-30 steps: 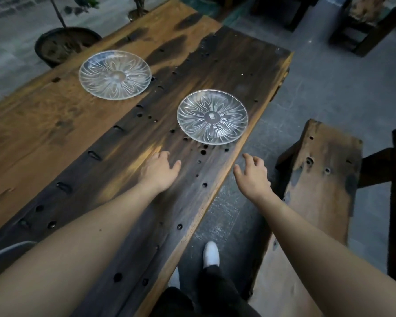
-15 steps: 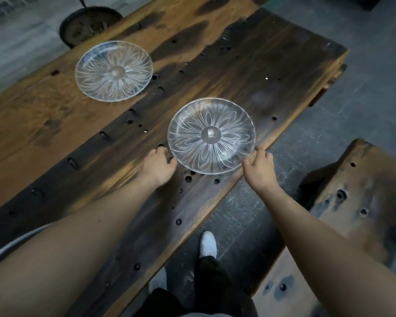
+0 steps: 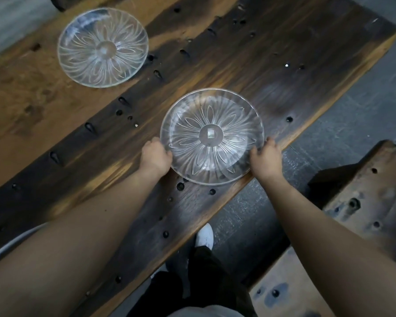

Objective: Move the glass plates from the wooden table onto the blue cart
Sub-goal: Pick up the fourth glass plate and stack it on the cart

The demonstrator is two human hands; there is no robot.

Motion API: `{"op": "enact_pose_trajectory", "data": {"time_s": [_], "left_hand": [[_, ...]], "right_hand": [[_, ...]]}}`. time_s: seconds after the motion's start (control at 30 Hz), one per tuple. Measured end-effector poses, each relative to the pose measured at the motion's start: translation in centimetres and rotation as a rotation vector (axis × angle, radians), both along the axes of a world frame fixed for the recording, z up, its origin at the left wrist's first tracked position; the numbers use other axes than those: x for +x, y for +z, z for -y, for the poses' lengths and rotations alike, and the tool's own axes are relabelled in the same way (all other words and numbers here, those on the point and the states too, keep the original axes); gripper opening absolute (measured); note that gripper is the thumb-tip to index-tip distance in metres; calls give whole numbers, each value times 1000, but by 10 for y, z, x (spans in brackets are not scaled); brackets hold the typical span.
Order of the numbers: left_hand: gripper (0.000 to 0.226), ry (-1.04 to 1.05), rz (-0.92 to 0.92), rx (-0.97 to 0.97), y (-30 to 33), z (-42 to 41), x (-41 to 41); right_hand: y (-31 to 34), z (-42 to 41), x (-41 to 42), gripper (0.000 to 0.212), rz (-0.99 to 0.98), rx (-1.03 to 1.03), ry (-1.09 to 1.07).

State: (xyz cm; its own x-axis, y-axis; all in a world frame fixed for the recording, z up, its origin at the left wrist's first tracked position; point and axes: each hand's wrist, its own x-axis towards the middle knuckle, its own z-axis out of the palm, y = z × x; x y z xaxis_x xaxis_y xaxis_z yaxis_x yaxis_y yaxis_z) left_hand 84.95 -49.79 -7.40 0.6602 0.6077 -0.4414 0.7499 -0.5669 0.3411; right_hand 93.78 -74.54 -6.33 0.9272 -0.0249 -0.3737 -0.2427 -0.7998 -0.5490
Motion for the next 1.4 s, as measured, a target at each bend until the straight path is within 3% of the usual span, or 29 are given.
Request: {"op": "enact_pose_trajectory", "data": {"time_s": [0.17, 0.6, 1.03, 1.4], "left_hand": [[35, 48, 15, 20, -5, -3, 5], [33, 238, 111, 97, 33, -60, -42], [28, 606, 180, 181, 84, -134, -220], [21, 896, 239, 242, 119, -151, -442]], "right_hand": [[-8, 0, 12, 36, 19, -4, 6], [18, -61, -2, 35, 158, 184, 191], [62, -196, -99, 31, 250, 299, 531], [103, -283, -277, 35, 280, 362, 836]]}}
